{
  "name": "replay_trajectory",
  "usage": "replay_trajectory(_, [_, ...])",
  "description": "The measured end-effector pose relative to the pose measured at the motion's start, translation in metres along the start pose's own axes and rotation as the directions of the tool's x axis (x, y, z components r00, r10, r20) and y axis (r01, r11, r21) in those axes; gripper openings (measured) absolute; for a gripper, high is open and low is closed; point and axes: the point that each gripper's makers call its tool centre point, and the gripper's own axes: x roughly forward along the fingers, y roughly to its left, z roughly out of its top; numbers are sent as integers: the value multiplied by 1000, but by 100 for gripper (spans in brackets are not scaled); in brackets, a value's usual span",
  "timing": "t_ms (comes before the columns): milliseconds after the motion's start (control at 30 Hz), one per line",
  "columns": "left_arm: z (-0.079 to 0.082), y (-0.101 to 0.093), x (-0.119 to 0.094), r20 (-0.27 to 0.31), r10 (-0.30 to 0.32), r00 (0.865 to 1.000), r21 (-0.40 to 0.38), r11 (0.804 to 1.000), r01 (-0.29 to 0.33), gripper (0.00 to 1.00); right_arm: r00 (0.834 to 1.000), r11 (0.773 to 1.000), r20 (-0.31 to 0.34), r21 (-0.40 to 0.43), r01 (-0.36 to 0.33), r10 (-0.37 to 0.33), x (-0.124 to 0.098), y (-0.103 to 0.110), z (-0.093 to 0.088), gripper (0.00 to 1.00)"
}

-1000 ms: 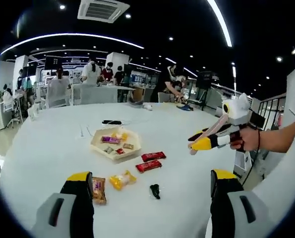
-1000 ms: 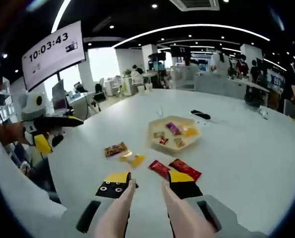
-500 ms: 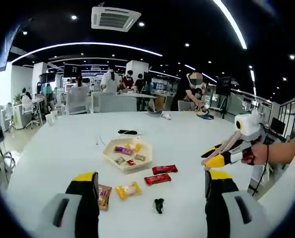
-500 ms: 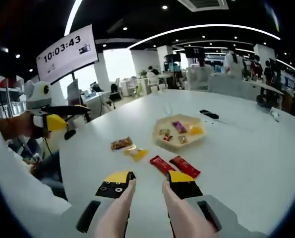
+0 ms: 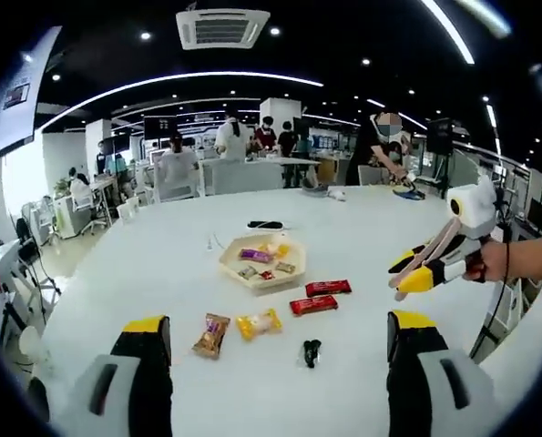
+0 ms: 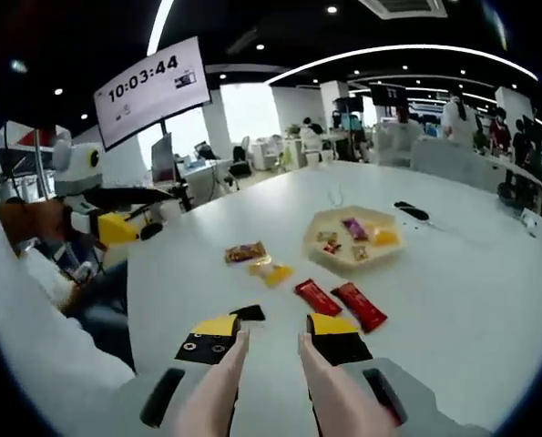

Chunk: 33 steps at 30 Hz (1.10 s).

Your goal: Place the target food into the container with the food tongs after gripping and lifting it, then release it inside without dropping or visibly crushing the food.

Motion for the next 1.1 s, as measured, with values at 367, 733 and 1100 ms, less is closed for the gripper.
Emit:
replay_trajectory(367, [-2,7,-7,8,44,999,9,999,-44,99,998,998,-21,-29,-53,52,9,8,-1,28])
replay_trajectory(733, [0,-1,6,17,5,1000,4,1000,-6,99,998,997,-32,-39,-63,62,4,10,0,28])
replay_trajectory(1100, [-10,-5,3,1,-17,1000,-3,1000,17,99,990,989,-79,-80,-125,119,25,24,-2,28])
